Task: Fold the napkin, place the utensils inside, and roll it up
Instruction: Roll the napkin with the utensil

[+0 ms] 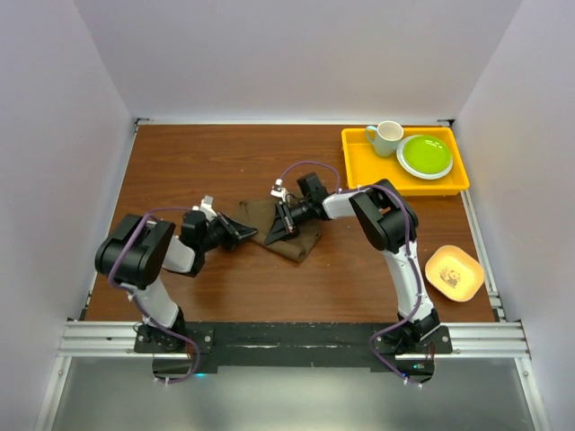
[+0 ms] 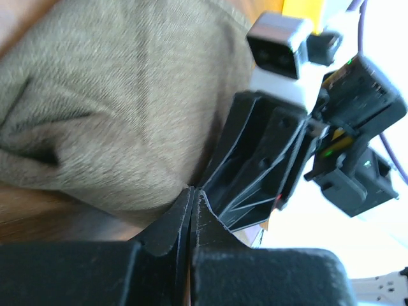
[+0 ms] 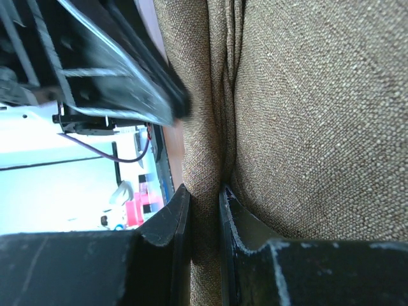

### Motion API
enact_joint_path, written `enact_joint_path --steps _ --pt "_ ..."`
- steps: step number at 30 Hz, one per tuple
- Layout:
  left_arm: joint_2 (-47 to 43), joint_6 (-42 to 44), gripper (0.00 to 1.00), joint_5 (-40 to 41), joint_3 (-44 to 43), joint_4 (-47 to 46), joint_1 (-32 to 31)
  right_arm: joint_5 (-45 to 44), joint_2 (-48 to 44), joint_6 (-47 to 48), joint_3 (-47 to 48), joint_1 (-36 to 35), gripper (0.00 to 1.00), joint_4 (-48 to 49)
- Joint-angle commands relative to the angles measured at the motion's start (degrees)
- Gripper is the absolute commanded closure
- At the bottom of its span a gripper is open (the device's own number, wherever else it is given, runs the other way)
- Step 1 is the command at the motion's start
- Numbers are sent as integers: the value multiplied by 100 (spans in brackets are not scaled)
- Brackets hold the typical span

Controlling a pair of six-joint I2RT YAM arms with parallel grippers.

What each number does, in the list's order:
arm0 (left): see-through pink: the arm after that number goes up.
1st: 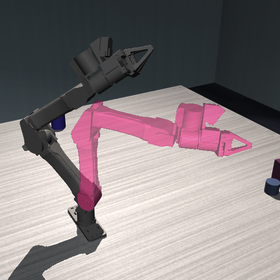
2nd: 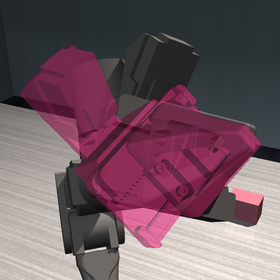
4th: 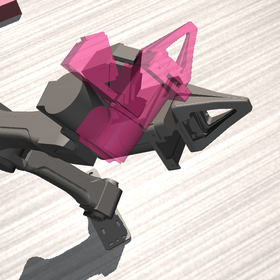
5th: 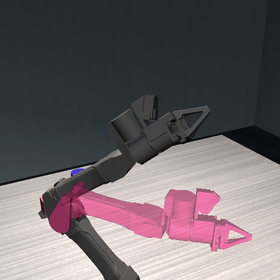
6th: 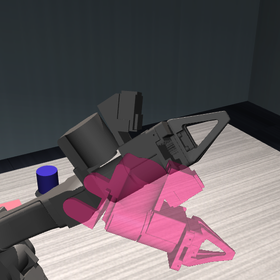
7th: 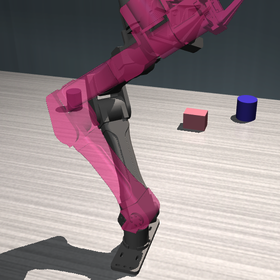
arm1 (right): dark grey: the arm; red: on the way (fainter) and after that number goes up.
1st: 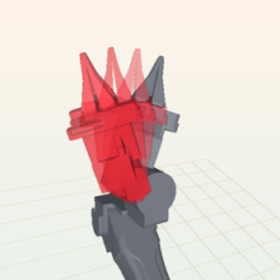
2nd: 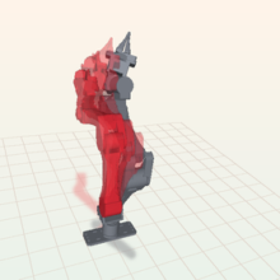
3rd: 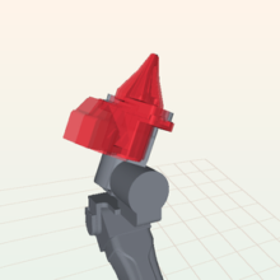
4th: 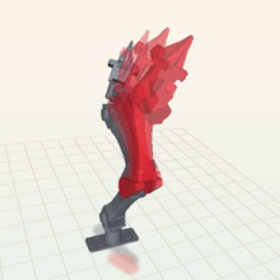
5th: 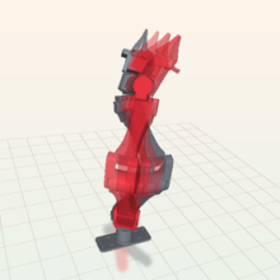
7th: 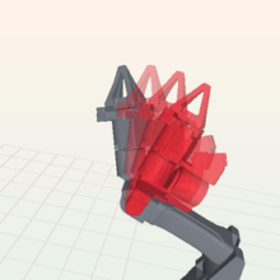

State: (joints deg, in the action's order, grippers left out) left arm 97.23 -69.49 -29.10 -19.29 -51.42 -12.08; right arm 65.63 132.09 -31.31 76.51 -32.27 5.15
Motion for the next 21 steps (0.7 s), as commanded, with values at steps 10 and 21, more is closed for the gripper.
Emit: enact_joint_path --steps 10,21 --pt "507 726 100 827 -418 1431 -181 -1893 -359 1082 188 81 68 -1928" --pt "797 920 100 678 -576 1837 -181 -4107 -1721 2945 839 -586 28 -3678"
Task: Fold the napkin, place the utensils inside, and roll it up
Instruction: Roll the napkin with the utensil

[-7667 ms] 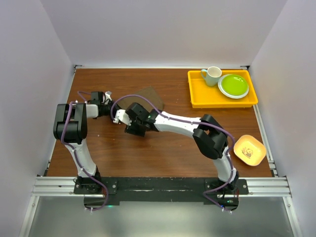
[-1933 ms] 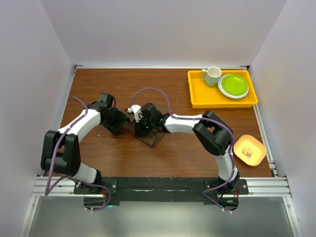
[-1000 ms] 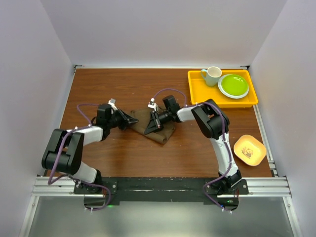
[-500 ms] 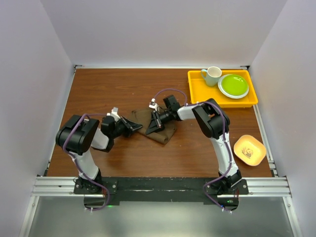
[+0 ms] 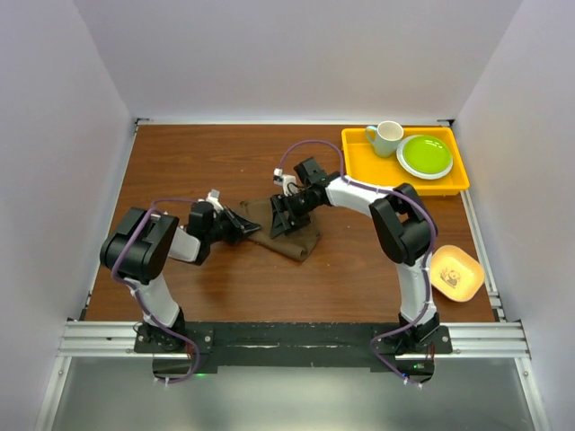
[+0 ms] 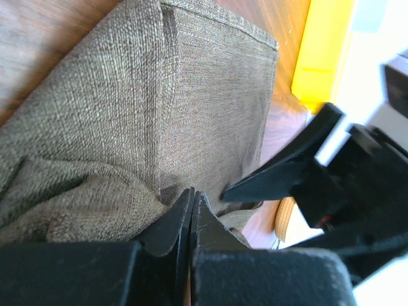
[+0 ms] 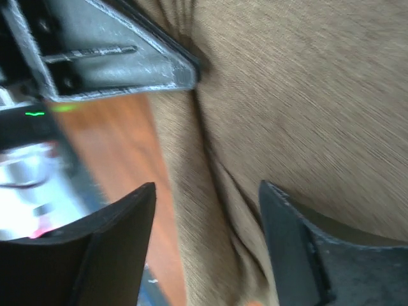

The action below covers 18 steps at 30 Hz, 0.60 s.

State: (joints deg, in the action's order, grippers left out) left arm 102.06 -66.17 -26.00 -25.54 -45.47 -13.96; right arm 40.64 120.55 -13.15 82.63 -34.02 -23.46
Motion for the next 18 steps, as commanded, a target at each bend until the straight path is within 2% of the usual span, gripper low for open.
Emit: enact_joint_path --steps 1,5,8,13,17,18 --pt "314 631 100 359 -29 1304 7 -2030 -724 1278 219 -726 25 -879" --pt "262 755 100 359 -267 1794 7 -4251 -841 2052 87 -1492 26 -809" --pt "192 781 100 332 -373 2085 7 -5177 -796 2307 -27 -1941 27 -599" --pt "112 755 100 271 -504 2437 7 -5663 -621 2422 -37 -2196 32 -317" --pt "16 755 100 245 -610 2701 16 -5927 -454 2413 7 -2205 42 -264" --pt "-2 755 100 227 -619 2728 16 -5936 -393 2405 7 -2197 50 -290"
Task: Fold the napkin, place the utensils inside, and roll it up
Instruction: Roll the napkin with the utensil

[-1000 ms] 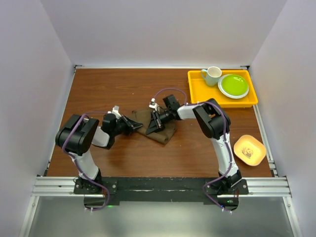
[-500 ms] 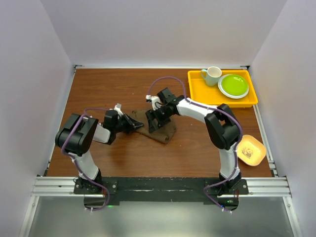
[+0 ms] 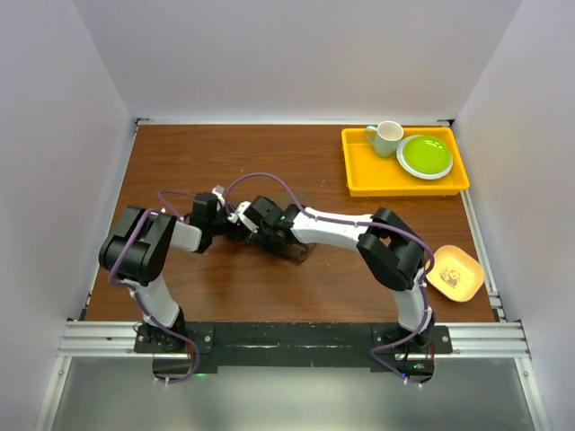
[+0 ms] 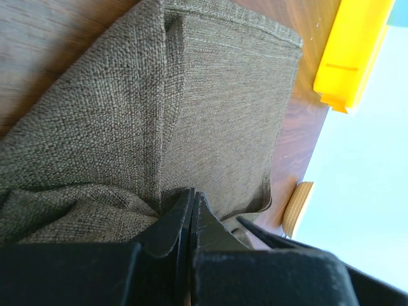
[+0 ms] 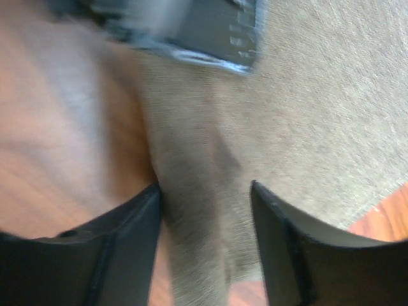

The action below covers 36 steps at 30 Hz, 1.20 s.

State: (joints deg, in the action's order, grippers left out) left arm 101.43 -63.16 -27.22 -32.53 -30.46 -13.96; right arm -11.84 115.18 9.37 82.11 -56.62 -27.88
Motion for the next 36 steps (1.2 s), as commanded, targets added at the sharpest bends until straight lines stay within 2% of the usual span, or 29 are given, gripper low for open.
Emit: enact_joint_path --steps 1,2,3,6,7,8,9,11,13,14,15,17,18,21,22,26,30,36 --pt "44 453 100 332 28 1253 16 -619 180 162 51 55 56 134" --pt "9 462 100 306 19 1322 16 -566 216 171 51 55 62 116" --pt "-17 453 100 288 -7 1341 24 -505 277 171 51 55 72 99" --pt "-202 471 100 226 -86 1463 68 -13 286 110 42 63 87 81" --pt "-368 506 98 235 -156 1542 112 267 260 66 51 63 95 72" --pt "-465 541 94 252 -209 1769 147 452 242 39 69 72 99 72" --pt "-588 628 81 279 -270 1902 182 645 225 13 86 81 100 46" --pt "-992 769 68 401 -464 2348 279 1424 242 -110 165 195 100 11" --pt "-1465 989 45 577 -692 2954 393 2103 225 -355 166 458 100 19" --pt "-1616 1042 23 708 -745 3175 446 2829 233 -452 122 572 100 54" --pt "-1783 1103 20 788 -807 3386 490 3193 242 -575 69 843 100 202" --pt "-2109 1182 16 1060 -938 4124 569 3808 268 -901 -158 1099 100 431" --pt "-2170 1183 16 1192 -1052 4414 569 4403 312 -1145 -212 1344 100 615" --pt "-2513 720 16 1596 -1088 5328 552 5345 593 -1665 -344 1723 100 967" --pt "-2636 613 16 1710 -1132 5818 517 5541 681 -1944 -370 1794 100 1056" --pt "-2813 357 15 2220 -1492 6622 210 5991 1112 -2404 -397 1970 100 1372" --pt "-2620 6 16 1739 -1397 6694 51 6079 1279 -2720 -643 2058 100 1819" --pt "-2207 -538 23 1246 -1036 5631 -37 6053 1411 -2791 -801 2111 100 1953"
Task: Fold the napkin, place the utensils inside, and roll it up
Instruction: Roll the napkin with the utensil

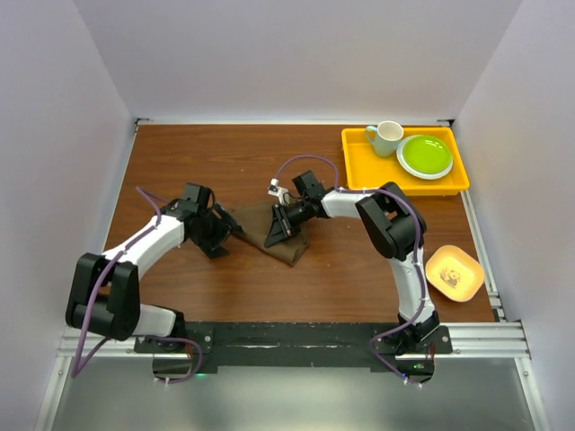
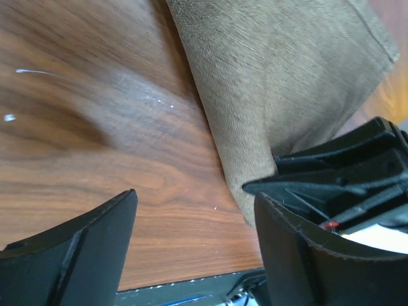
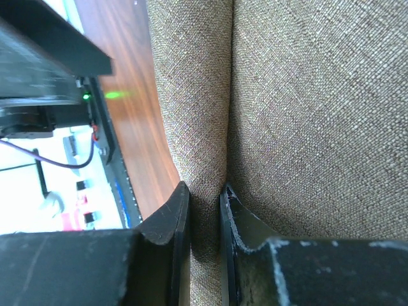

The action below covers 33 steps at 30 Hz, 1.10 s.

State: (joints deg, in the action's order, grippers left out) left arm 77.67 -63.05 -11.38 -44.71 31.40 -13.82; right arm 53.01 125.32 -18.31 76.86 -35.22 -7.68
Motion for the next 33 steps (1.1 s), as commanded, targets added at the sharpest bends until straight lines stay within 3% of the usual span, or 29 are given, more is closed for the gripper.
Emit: enact_joint_path --steps 1,12,16,24,28,30,33 --pt "283 -577 23 -287 156 -704 -68 -432 441 -33 -268 -29 100 -84" --pt "1381 -1042 24 -111 -556 -557 -296 -722 441 151 92 -37 100 -418" --pt "1786 -1464 34 100 -697 -3 -305 -880 371 152 119 -29 100 -445" --pt "2366 -1755 44 294 -925 173 -305 -1240 160 423 268 -99 94 -778" --pt "2464 -1659 69 434 -987 235 -305 -1460 63 731 566 -169 85 -1156" --pt "2490 -1597 72 443 -978 244 -296 -1661 -16 985 672 -239 74 -1489" --pt "2516 -1544 90 329 -961 253 -296 -2187 -349 1372 822 -388 57 -1832"
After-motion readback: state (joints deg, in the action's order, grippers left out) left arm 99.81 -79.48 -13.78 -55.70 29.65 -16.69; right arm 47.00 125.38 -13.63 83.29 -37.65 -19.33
